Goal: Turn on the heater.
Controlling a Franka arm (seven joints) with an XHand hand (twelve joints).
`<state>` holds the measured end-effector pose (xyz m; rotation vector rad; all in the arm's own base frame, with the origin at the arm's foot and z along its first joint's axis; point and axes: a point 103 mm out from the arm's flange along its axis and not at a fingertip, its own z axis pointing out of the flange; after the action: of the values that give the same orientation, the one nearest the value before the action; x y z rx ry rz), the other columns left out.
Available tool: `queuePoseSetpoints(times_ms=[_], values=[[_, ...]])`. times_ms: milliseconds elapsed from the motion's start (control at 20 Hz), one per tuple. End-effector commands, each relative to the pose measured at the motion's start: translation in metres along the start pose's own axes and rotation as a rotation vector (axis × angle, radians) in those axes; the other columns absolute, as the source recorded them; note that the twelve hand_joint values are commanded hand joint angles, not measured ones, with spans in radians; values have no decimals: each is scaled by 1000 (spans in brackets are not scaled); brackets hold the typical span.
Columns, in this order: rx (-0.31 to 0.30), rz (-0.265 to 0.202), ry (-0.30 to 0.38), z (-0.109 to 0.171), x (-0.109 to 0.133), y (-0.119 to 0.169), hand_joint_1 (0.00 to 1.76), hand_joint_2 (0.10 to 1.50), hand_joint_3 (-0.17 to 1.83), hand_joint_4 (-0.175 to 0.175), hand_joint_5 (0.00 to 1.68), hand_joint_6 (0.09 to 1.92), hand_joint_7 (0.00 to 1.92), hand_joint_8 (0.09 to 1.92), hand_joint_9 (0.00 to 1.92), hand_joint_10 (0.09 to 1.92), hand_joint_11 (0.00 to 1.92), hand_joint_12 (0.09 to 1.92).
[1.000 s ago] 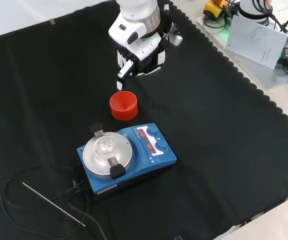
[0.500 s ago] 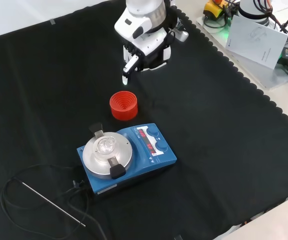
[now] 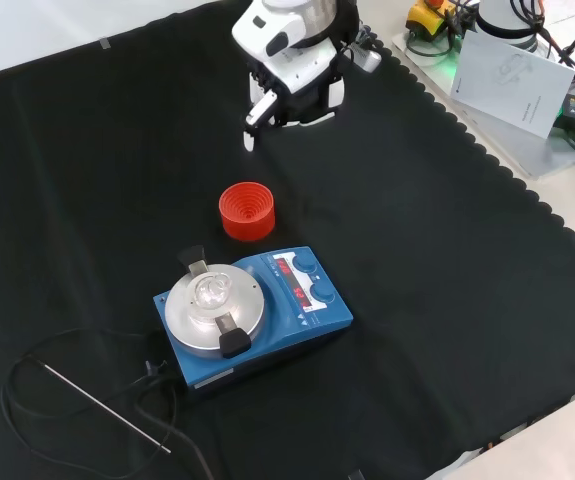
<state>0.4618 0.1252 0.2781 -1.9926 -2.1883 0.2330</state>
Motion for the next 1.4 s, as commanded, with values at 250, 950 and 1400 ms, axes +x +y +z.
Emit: queuePoseSetpoints(times_ms=[250,950,1400], values=[[-28,110,34,9,5,-52,1597,227,1374,-119,328,742,1311,1173,1345,980,1200,971],[-11,141,67,25,23,-88,1597,227,1377,-116,337,750,1309,1177,1343,989,1207,974],[-45,157,56,29,12,-108,1597,227,1378,-115,342,753,1309,1178,1342,993,1207,974]])
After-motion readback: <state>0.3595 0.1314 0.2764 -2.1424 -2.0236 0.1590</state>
